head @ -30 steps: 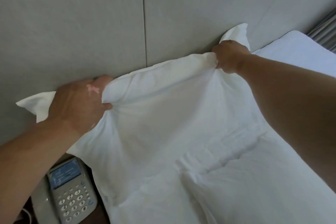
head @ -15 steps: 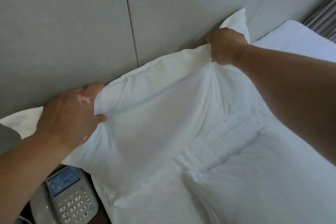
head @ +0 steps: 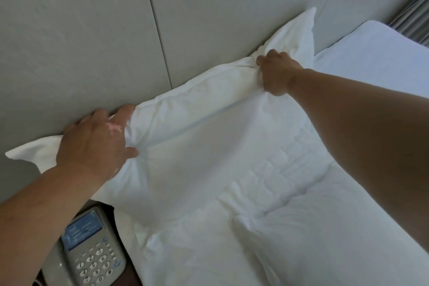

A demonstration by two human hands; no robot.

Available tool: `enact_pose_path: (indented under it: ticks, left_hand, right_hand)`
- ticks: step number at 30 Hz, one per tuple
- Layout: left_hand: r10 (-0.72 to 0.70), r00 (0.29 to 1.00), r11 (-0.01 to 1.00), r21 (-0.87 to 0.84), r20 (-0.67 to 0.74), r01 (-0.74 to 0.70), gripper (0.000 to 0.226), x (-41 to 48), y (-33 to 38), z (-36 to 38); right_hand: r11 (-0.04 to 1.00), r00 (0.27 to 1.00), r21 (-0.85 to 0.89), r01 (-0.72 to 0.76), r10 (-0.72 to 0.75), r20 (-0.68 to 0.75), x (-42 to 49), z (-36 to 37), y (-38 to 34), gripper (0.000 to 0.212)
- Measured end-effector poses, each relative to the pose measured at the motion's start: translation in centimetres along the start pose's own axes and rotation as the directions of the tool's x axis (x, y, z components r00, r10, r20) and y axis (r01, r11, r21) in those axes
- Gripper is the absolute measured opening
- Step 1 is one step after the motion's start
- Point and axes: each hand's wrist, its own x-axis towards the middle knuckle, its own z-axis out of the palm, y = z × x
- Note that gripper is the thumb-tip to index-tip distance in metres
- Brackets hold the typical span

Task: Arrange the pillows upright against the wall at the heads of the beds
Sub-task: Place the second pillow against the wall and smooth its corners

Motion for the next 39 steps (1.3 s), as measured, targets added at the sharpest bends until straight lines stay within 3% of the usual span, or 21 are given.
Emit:
enact_pose_path:
  ticks: [6, 10, 12, 15, 19, 23, 27, 29, 32, 35, 39]
  left_hand:
    - [-0.031, 0.996, 0.999, -0.016, 0.078, 0.033, 0.089, -0.3, -0.2, -0.2]
    - [-0.089, 0.996, 0.995, 0.048, -0.010, 0.089, 0.092, -2.6, 1.4, -1.3]
    - [-0.065, 0.997, 0.998, 0.022, -0.044, 0.066, 0.095, -5.1, 3.3, -1.0]
    - [0.032, 0.997, 0.997, -0.065, -0.067, -0.037, 0.096, -9.6, 7.1, 0.5]
    - [0.204, 0.964, 0.964, -0.206, 0.168, -0.168, 0.091, -15.8, 13.8, 3.2]
    - [0.386, 0.824, 0.897, -0.378, 0.414, -0.230, 0.092, -21.6, 22.0, 6.9]
    - [0.486, 0.638, 0.831, -0.541, 0.597, -0.127, 0.076, -27.8, 29.8, 9.5]
    - [0.501, 0.587, 0.811, -0.581, 0.636, -0.062, 0.077, -31.0, 32.6, 11.0]
    - [0.410, 0.592, 0.822, -0.562, 0.694, 0.090, 0.101, -34.6, 35.6, 13.5]
    - [0.295, 0.630, 0.787, -0.556, 0.719, 0.267, 0.114, -36.4, 37.7, 14.8]
    - [0.199, 0.630, 0.713, -0.552, 0.750, 0.433, 0.130, -37.9, 39.6, 16.9]
  right_hand:
    - [0.993, 0.999, 0.121, 0.012, -0.006, -0.048, -2.3, -0.3, 1.3, 0.076]
    - [0.958, 0.988, 0.286, -0.017, 0.060, -0.144, -8.4, 0.7, 2.7, 0.086]
    - [0.936, 0.990, 0.350, -0.043, 0.087, -0.112, -13.6, 2.8, 3.4, 0.087]
    - [0.892, 0.987, 0.423, -0.160, 0.150, 0.058, -23.5, 8.0, 4.5, 0.089]
    - [0.811, 0.917, 0.447, -0.378, 0.262, 0.301, -37.4, 15.4, 6.1, 0.090]
    - [0.730, 0.830, 0.411, -0.546, 0.404, 0.384, -47.5, 19.2, 8.0, 0.083]
    - [0.669, 0.765, 0.379, -0.640, 0.503, 0.403, -52.5, 21.1, 11.0, 0.088]
    - [0.612, 0.714, 0.371, -0.698, 0.562, 0.417, -53.9, 21.9, 13.4, 0.098]
    - [0.533, 0.654, 0.378, -0.757, 0.630, 0.419, -55.7, 23.0, 17.0, 0.110]
    - [0.482, 0.610, 0.375, -0.792, 0.642, 0.463, -56.8, 24.4, 20.1, 0.097]
    - [0.424, 0.559, 0.364, -0.829, 0.626, 0.544, -56.5, 27.2, 23.6, 0.123]
